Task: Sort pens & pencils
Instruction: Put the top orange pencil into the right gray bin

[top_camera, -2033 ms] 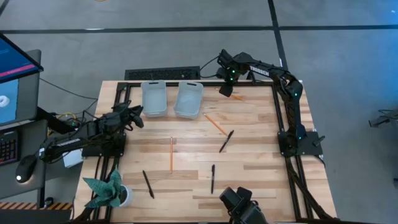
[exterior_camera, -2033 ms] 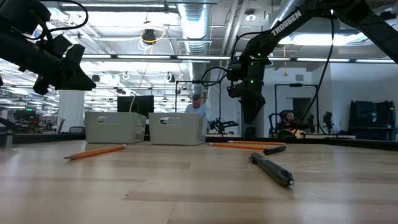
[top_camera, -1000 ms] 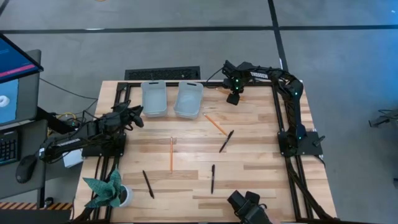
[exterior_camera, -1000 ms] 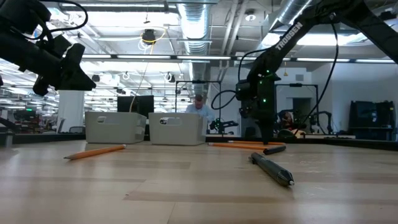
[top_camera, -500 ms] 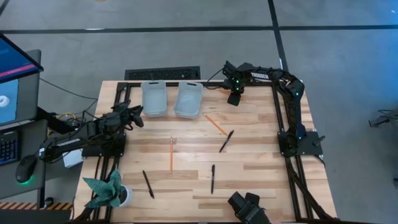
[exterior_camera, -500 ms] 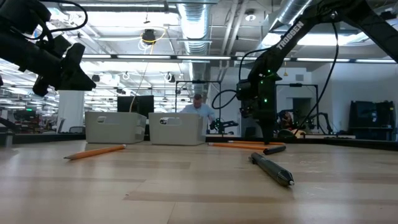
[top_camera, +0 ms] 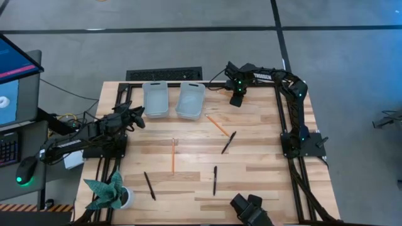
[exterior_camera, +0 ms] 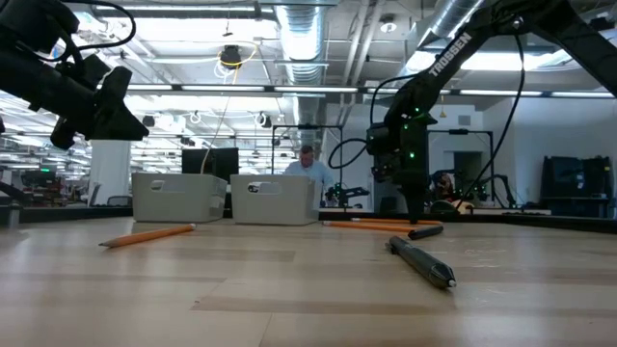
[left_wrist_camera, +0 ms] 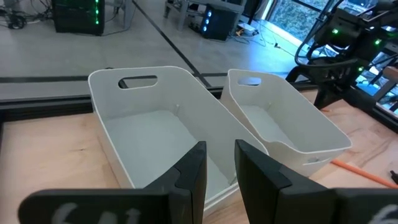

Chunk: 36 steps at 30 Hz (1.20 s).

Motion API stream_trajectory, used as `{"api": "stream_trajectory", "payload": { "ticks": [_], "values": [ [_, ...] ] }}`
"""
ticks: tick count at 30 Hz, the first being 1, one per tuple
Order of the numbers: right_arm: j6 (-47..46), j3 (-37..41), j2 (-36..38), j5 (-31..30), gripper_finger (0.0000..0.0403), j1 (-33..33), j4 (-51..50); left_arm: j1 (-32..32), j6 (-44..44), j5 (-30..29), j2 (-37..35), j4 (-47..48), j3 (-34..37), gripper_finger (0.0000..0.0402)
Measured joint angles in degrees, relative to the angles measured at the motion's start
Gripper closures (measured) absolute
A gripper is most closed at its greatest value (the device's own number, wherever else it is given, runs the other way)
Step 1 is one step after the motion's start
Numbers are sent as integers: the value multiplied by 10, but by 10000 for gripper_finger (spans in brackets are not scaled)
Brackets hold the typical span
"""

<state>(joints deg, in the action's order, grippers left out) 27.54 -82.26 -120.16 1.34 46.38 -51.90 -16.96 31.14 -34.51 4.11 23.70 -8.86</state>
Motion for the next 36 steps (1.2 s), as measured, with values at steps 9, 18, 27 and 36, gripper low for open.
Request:
{"api": "stream_trajectory", "payload": {
  "ticks": [9, 18, 27, 36],
  "values": [
    [-5, -30, -6, -1, 352, -11, -46, 0, 0, 0, 0, 0, 0, 329],
    [-24, -71, -5, 3, 352, -19, -116, 0, 0, 0, 0, 0, 0, 329],
    [-81, -104, -4, 4, 352, -19, -161, 0, 0, 1, 0, 14, 0, 329],
    [-109, -174, -2, 78, 351, -24, -189, 0, 24, 2, 0, 37, -1, 329]
  ]
}}
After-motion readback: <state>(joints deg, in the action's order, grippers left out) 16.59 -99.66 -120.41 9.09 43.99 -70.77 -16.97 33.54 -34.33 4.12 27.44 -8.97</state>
